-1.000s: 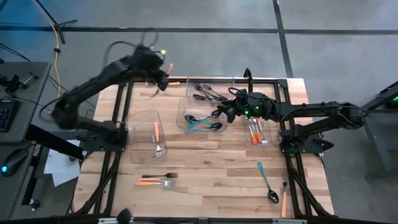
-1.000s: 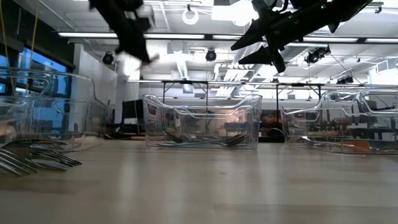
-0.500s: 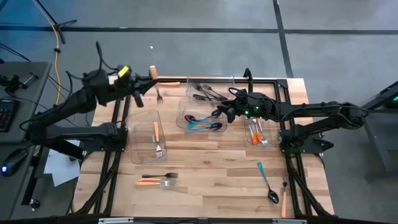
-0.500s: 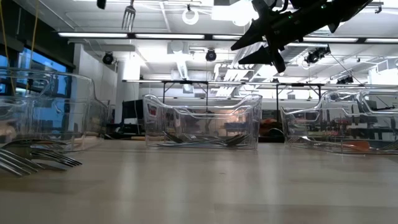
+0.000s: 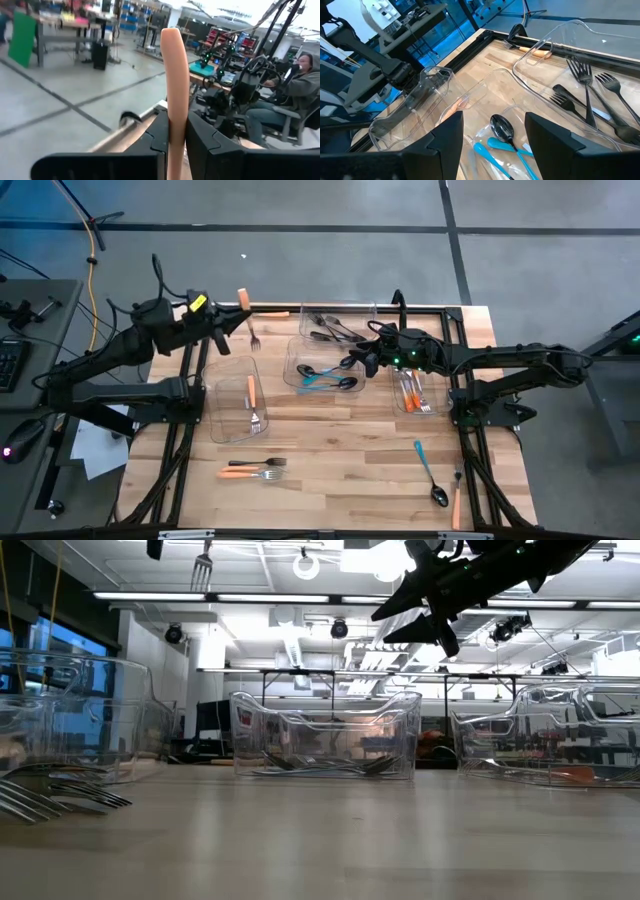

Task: Sort silverware by color (type)
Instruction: Put the light orange fork into the bottom left transparent bin

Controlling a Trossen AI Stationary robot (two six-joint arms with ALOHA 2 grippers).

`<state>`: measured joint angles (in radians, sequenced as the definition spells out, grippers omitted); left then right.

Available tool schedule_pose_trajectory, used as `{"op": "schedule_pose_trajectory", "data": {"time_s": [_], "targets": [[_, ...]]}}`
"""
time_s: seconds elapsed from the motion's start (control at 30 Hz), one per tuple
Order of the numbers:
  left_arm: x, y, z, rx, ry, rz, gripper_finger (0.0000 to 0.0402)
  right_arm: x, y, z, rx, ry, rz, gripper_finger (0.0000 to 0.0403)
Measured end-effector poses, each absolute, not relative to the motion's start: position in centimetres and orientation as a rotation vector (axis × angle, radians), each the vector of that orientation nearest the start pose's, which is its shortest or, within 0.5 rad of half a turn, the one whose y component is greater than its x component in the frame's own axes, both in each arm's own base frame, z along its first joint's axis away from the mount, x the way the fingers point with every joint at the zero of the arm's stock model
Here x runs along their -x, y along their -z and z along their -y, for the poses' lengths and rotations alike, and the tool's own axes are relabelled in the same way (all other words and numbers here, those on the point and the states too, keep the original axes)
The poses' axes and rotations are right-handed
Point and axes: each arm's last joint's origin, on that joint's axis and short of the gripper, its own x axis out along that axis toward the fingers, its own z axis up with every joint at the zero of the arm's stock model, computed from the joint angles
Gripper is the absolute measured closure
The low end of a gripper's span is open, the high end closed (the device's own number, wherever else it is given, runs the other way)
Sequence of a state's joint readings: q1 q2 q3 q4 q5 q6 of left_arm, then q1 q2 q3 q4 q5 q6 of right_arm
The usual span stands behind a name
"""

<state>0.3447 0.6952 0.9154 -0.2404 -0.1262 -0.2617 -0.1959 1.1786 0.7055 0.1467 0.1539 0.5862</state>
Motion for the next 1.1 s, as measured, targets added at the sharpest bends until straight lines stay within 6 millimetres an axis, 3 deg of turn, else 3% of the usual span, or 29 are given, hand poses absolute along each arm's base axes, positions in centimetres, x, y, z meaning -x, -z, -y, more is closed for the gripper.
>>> {"op": "schedule_pose_trajectory", "data": {"time_s": [0.2,0.37,0.5,0.8,1.1], "targets": [[-12.8,-36.6,-4.7,0.542,-0.484,-0.078,0.038,-25.0,-25.8,5.4,-0.582,0.433,-0.217,0.0206],[-11.9,-34.2,-3.3,0.865,-0.512,-0.299,0.038,-25.0,-25.8,5.4,-0.582,0.433,-0.217,0.0206],[-10.6,-32.5,-1.9,1.006,-0.594,-0.474,0.038,-25.0,-25.8,5.4,-0.582,0.433,-0.217,0.0206],[-9.2,-31.2,0.1,1.158,-0.757,-0.55,0.038,-25.0,-25.8,5.4,-0.58,0.433,-0.221,0.0206],[-12.1,-29.4,2.2,1.095,-0.878,-0.69,0.038,-25.0,-25.7,5.4,-0.573,0.434,-0.228,0.0206]]}}
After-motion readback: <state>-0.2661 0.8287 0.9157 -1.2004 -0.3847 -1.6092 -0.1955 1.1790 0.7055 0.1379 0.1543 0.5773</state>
